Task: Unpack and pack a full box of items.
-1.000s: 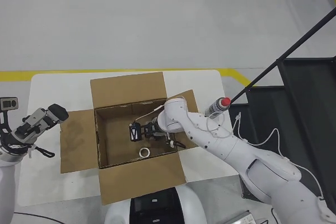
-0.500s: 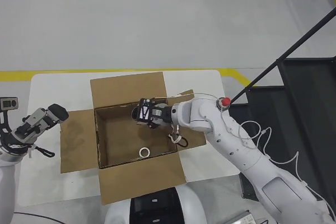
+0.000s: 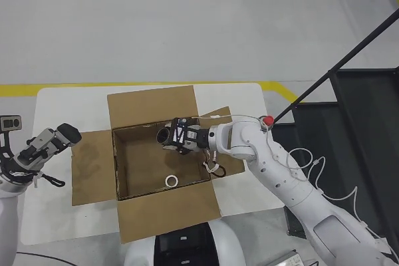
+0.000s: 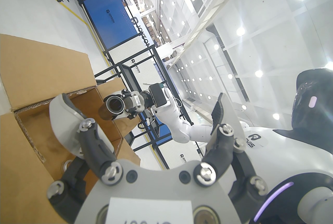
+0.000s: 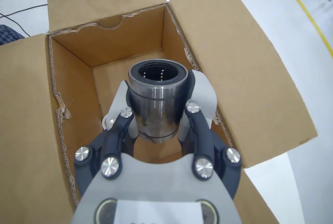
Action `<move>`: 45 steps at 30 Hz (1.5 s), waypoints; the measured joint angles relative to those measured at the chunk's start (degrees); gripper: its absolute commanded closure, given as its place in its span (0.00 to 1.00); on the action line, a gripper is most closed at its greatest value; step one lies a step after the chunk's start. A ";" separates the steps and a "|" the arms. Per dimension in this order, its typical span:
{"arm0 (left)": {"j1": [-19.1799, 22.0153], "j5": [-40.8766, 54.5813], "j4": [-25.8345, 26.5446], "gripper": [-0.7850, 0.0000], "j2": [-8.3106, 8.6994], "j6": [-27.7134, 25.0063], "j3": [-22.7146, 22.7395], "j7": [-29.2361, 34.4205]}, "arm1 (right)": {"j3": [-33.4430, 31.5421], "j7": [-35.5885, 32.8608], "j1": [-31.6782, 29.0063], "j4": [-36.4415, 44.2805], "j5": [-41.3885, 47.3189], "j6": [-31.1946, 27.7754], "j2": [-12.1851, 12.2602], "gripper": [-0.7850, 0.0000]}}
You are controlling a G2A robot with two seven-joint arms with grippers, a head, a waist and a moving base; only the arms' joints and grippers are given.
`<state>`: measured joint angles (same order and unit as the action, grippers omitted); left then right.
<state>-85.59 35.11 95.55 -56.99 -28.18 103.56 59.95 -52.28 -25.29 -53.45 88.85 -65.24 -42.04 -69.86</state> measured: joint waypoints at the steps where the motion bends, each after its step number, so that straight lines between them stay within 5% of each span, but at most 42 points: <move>1: 0.00 0.00 0.00 0.00 0.00 0.00 0.00 0.00 | 0.00 0.00 0.00 0.00 0.00 0.00 0.00 1.00; 24: 0.00 0.00 0.00 0.00 0.00 0.00 0.00 0.00 | -1.26 2.94 -1.01 0.75 1.14 -0.34 0.23 1.00; 33: 0.00 0.00 0.00 0.00 0.00 0.00 0.00 0.00 | -17.49 19.16 -8.60 8.44 4.05 -8.61 3.44 1.00; 40: 0.00 0.00 0.00 0.00 0.00 0.00 0.00 0.00 | -36.99 33.41 -24.21 14.79 -1.69 -11.45 6.03 1.00; 45: 0.00 0.00 0.00 0.00 0.00 0.00 0.00 0.00 | -44.91 43.69 -34.49 13.05 -5.16 -8.03 6.33 1.00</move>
<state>-85.59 35.11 95.55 -56.99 -28.18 103.56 59.95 -97.19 18.40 -87.95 101.90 -70.40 -50.06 -63.53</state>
